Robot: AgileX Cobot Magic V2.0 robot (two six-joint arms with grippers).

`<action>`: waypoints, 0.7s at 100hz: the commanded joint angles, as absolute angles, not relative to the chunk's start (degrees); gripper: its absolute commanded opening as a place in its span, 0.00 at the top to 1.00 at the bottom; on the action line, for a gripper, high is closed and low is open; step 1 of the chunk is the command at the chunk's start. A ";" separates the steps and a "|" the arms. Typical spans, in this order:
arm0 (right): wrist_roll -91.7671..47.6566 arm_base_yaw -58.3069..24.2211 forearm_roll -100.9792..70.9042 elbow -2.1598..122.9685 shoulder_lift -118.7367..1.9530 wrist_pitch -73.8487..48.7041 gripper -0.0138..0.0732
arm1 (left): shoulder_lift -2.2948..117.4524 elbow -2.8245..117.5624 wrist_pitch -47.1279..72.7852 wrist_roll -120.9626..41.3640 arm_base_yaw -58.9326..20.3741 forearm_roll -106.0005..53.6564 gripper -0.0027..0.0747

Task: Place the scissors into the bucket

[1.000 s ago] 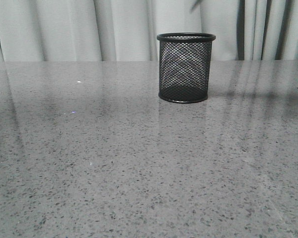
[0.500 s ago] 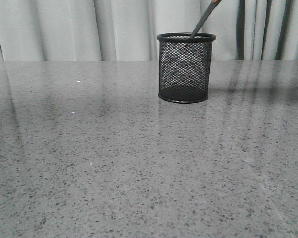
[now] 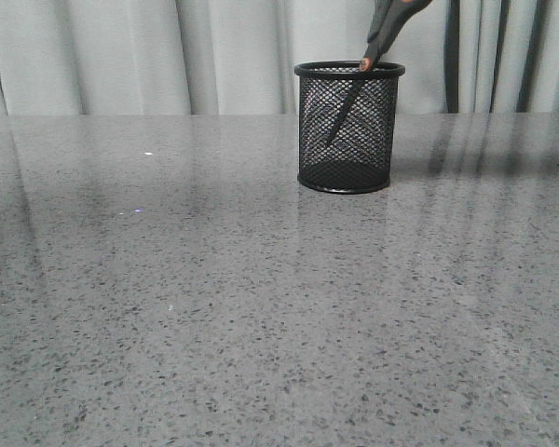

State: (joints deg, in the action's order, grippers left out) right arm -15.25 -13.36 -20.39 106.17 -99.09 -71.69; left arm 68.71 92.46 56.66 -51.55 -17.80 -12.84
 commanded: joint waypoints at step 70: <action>-15.36 -12.45 -20.83 111.23 -98.03 -70.48 0.47 | 67.57 94.10 52.02 -50.66 -17.76 -14.45 0.23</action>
